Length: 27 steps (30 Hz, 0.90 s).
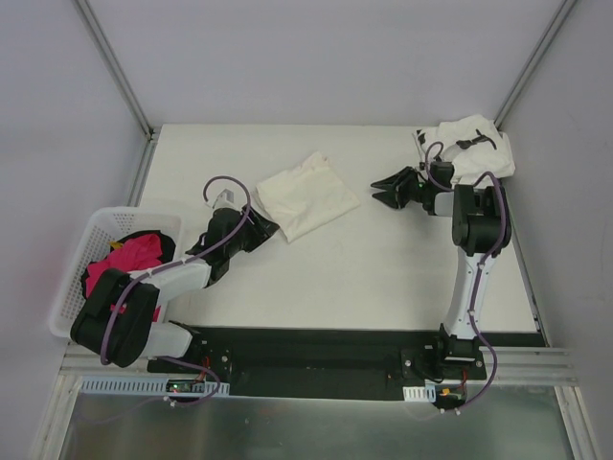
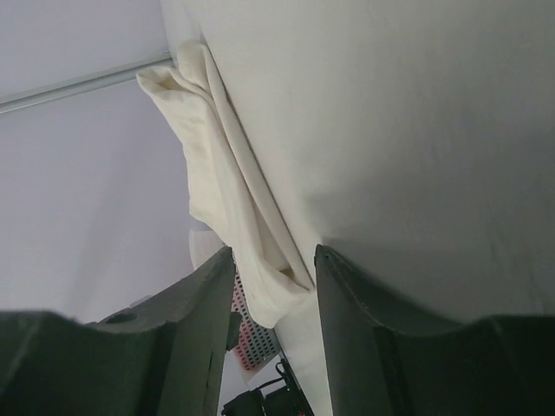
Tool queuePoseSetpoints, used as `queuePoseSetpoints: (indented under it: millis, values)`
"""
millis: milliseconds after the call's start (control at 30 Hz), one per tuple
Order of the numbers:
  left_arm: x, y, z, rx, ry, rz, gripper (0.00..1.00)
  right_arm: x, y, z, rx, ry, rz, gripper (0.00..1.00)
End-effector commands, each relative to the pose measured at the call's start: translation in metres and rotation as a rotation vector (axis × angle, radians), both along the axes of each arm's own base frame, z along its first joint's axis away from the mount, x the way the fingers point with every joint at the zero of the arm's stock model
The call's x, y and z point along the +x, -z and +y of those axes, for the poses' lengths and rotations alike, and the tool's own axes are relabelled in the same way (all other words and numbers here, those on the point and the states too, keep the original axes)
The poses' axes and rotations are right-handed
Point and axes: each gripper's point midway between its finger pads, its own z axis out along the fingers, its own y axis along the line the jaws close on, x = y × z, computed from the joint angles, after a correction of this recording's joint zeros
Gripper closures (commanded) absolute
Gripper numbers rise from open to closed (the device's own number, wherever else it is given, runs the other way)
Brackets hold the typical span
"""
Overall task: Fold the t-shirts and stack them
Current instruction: Smooth out wrinkles on the folded tshirt
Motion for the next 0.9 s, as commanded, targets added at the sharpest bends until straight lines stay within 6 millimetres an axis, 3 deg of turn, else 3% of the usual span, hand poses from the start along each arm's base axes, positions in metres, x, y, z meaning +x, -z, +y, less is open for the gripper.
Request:
queuePoseSetpoints:
  millis: [0, 67, 200, 267, 567, 867]
  values:
    - [0.005, -0.004, -0.006, -0.01, 0.016, -0.032, 0.5, -0.017, -0.024, 0.002, -0.004, 0.002, -0.064, 0.55]
    - [0.008, -0.007, -0.008, 0.0, 0.028, -0.042, 0.5, -0.032, -0.015, 0.005, -0.01, 0.0, -0.037, 0.55]
    - [0.012, -0.008, -0.012, 0.001, 0.046, -0.051, 0.51, -0.043, -0.017, 0.009, -0.017, -0.006, -0.042, 0.54]
    - [0.016, -0.01, -0.014, 0.006, 0.052, -0.063, 0.5, -0.05, -0.018, 0.027, -0.02, -0.041, -0.043, 0.54]
    - [0.03, -0.006, -0.016, -0.015, 0.058, -0.061, 0.51, -0.048, -0.014, 0.062, -0.028, -0.105, -0.031, 0.54]
    - [0.023, -0.015, -0.008, 0.013, 0.058, -0.082, 0.5, -0.045, -0.006, 0.062, -0.058, -0.089, -0.007, 0.53]
